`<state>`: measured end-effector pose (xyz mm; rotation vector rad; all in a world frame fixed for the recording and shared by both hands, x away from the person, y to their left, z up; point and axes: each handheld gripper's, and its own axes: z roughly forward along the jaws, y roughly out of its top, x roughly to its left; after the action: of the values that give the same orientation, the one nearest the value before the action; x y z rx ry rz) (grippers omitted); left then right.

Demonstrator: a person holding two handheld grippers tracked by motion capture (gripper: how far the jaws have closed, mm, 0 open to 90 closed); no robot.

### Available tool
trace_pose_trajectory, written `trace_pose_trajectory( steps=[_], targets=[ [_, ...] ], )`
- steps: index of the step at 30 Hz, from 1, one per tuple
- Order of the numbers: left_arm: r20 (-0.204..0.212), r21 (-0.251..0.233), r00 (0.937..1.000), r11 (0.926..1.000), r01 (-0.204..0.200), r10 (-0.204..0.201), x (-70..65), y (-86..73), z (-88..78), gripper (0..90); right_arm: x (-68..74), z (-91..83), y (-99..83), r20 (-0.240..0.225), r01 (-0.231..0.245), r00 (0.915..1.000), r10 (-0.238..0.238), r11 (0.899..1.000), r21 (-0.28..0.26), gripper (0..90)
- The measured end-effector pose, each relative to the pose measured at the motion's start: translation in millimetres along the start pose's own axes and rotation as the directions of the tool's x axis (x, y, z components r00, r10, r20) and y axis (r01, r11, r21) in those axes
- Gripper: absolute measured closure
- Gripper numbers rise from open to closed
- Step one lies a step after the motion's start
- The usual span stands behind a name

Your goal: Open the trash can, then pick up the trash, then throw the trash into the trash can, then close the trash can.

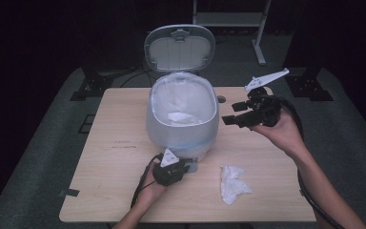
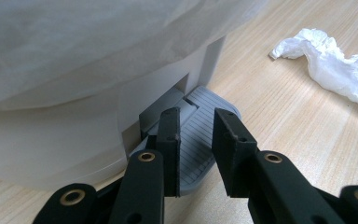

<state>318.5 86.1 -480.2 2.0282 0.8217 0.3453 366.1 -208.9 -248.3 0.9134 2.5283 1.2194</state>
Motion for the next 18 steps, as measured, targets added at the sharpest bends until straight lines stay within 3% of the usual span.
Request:
trace_pose_trajectory(
  steps=[18],
  targets=[
    [-0.001, -0.003, 1.0, 1.0, 0.006, -0.006, -0.4, -0.1, 0.0, 72.0, 7.2, 11.7, -81.2, -0.013, -0.008, 0.9999, 0.009, 1.0, 0.028, 29.7]
  ],
)
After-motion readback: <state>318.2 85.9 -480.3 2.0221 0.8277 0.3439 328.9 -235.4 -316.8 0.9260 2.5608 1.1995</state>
